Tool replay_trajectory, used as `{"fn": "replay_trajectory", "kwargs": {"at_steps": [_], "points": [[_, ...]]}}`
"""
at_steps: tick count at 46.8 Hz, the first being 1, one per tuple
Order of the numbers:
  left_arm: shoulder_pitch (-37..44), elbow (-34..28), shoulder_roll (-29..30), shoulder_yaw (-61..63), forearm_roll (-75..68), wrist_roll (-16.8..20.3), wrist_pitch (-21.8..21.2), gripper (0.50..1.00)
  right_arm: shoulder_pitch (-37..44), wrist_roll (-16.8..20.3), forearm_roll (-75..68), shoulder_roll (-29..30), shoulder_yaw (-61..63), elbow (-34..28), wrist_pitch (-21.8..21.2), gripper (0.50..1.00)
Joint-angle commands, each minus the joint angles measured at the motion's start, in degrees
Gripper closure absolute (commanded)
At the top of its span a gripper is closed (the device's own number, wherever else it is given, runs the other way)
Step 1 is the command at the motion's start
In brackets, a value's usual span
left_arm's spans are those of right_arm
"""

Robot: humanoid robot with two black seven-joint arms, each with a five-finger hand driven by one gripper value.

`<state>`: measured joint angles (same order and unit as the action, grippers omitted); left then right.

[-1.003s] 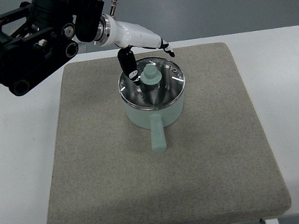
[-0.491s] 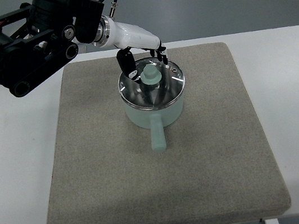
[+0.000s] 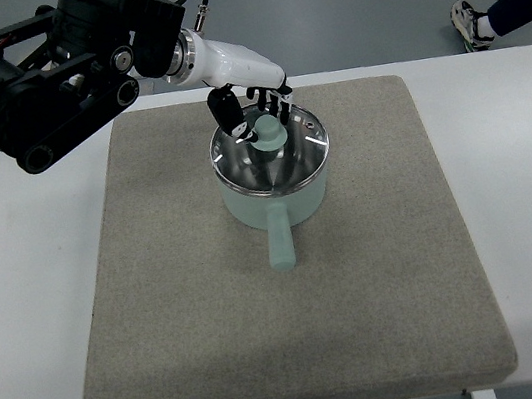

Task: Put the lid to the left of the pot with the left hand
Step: 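Close the left hand's fingers around the green lid knob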

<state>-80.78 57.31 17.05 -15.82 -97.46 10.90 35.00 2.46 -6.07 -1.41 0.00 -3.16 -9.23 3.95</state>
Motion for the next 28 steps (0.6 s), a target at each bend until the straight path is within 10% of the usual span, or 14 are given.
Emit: {"fn": "replay_trajectory", "kwargs": {"at_steps": [1,7,28], "points": [[0.0,0.1,0.0,0.0,-0.2,0.0,0.0,0.883,-0.1,0.0,0.0,0.0,0.0,0.0,0.0,0.579],[0.0,0.1,0.0,0.0,-1.4,0.0,0.0,1.000,0.0,0.0,0.0,0.0,0.0,0.0,0.0,0.579],[-0.3,2.0,0.1,-0.1,-1.6,0.0,0.0,1.000,0.0,0.0,0.0,0.0,0.0,0.0,0.0,0.579]]}}
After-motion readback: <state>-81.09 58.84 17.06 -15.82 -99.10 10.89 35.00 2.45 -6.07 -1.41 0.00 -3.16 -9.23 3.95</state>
